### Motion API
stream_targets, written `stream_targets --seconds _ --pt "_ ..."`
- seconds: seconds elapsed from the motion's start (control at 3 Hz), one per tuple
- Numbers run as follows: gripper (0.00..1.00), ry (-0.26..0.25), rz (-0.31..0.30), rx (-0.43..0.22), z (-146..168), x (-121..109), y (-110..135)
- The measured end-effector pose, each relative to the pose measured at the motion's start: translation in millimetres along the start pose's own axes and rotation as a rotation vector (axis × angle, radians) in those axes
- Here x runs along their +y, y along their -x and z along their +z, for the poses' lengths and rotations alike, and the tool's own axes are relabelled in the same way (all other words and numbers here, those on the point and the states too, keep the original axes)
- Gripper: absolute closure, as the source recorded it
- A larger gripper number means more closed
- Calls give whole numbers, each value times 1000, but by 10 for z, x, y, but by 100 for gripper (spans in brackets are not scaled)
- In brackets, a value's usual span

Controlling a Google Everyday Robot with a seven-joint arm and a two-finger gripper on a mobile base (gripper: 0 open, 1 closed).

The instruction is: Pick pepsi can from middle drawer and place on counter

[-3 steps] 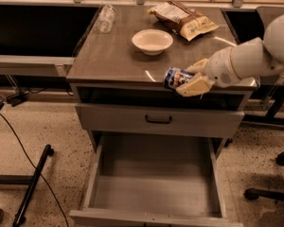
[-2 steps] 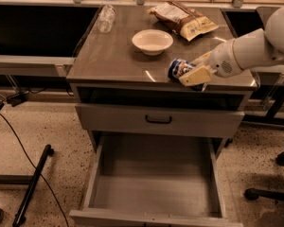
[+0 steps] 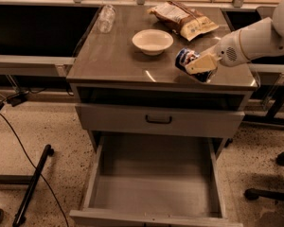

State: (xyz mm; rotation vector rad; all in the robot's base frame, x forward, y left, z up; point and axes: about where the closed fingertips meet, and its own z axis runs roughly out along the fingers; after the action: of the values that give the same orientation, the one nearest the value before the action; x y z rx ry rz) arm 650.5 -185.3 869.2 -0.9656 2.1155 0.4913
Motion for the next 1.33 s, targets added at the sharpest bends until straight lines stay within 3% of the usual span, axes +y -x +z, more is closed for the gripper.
stream_targets --seconds 0.33,0.67,1.0,1.33 --pt "82 3 36 1 260 -120 11" --pt "59 7 46 -8 319 -135 25" --pt "28 7 46 -8 320 -134 25" --pt "5 7 46 -8 320 -134 25"
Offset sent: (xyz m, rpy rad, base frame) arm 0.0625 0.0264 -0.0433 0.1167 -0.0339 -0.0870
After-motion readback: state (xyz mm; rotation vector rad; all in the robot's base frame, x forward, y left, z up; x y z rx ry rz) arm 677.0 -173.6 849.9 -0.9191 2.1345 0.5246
